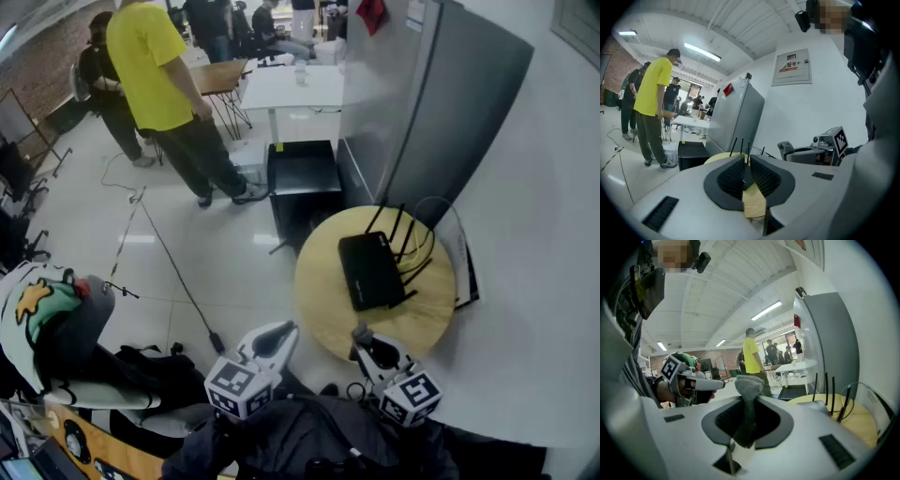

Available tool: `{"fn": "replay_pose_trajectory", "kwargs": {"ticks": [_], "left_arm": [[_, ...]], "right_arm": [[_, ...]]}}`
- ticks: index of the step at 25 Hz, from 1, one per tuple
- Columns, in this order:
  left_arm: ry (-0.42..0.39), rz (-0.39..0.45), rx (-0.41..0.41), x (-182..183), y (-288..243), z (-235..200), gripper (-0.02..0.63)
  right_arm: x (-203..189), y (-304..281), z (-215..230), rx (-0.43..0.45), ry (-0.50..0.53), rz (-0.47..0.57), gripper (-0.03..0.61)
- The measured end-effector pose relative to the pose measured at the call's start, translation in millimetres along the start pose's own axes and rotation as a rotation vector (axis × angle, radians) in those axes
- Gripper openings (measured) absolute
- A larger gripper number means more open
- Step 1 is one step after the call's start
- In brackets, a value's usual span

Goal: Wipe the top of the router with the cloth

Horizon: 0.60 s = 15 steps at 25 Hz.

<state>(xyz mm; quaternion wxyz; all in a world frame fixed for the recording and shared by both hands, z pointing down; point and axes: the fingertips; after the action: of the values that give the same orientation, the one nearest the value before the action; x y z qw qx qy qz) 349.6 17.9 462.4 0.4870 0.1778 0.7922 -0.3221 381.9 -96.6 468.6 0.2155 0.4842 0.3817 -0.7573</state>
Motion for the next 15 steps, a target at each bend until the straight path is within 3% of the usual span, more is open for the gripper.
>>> {"fn": "replay_pose_trajectory", "kwargs": {"ticks": [9, 15], "left_arm": [[0.002, 0.005, -0.037, 32.3, 10.7, -87.7, 0.026], [-0.017, -0.018, -0.102, 46.6, 8.7, -124.0, 0.026]], "right_arm": [[29.1, -78.6, -12.4, -0.064, -0.018, -0.024, 0.072], [45.2, -106.2, -11.9, -0.143, -0.049, -0.018, 0.072]]}}
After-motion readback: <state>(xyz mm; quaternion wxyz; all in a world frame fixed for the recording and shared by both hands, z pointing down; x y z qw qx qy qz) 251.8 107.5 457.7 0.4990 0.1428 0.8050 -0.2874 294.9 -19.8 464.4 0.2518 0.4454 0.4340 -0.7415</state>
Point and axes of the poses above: the fingertips, and each gripper's own axes: y backward along the fingers, z to its right, x out of its top, and after that the axes turned 4 degrees about -z, right-handed
